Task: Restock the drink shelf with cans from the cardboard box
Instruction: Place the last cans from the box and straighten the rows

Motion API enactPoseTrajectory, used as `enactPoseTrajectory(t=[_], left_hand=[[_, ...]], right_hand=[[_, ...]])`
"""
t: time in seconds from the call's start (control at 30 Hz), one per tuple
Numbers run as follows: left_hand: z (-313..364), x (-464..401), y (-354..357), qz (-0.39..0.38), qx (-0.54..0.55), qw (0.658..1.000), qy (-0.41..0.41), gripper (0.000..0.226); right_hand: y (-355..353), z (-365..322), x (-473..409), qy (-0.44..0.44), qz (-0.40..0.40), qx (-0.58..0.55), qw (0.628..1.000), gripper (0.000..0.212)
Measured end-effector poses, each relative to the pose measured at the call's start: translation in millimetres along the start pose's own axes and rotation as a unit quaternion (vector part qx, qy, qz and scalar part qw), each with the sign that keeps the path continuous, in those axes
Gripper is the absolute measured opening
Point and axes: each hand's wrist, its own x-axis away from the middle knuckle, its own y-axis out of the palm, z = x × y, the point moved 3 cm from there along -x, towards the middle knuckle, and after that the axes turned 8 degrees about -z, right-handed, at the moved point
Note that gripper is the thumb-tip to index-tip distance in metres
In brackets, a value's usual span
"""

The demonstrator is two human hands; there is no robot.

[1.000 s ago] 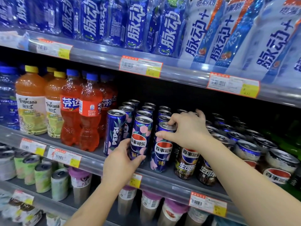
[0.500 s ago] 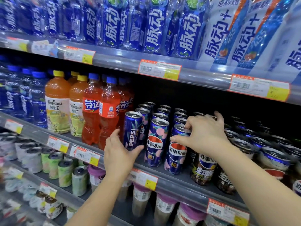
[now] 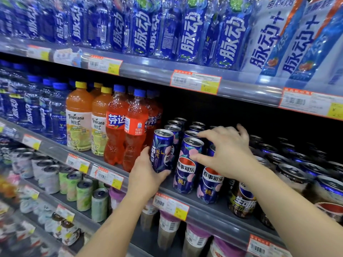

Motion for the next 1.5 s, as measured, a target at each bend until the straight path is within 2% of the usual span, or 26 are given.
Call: enactPoseTrajectory(t=[0.1, 0.17, 0.23, 0.3, 0.4, 0.47, 0.53, 0.77, 1.33, 1.5], left_hand=[[0, -2, 2, -0.044, 0.037, 0.998, -0.003, 0.092], [1, -2, 2, -0.022, 0.037, 0.999, 0.004, 0.087], [2, -1, 1, 0.005, 0.023, 1.0, 0.0, 0.099], [3, 1, 0, -0.013, 0.039, 0.999, 0.0, 0.102], [2, 1, -1, -0.059, 0.055, 0.997, 0.005, 0.097], [1, -1, -1, -0.035, 0.044, 0.998, 0.018, 0.096], [0, 0, -1, -0.007, 0.02, 1.0, 0.013, 0.104], [0, 5, 1, -0.065, 0.054, 0.996, 0.033, 0.1], [5, 6, -6, -0.049, 0.028, 0.993, 0.105, 0.076], [0, 7, -4, -0.041, 0.036, 0.994, 0.093, 0.076]], right_hand=[[5, -3, -5, -0.022, -0.008, -0.011, 1.0, 0.047], [6, -2, -8, -0.016, -0.011, -0.023, 1.0, 0.043], [6, -2, -9, -0.013, -0.011, -0.035, 0.999, 0.04], [7, -2, -10, -0.012, -0.012, -0.045, 0.999, 0.039], [9, -2, -10, -0.008, -0.017, -0.047, 0.999, 0.037], [8, -3, -10, -0.003, -0.016, -0.047, 0.999, 0.037], [8, -2, -10, 0.001, -0.02, -0.047, 0.999, 0.038], [9, -2, -10, 0.005, -0.021, -0.06, 0.998, 0.036], [11, -3, -4, 0.019, -0.019, -0.089, 0.996, 0.037], [9, -4, 3, 0.019, 0.019, -0.092, 0.995, 0.044]])
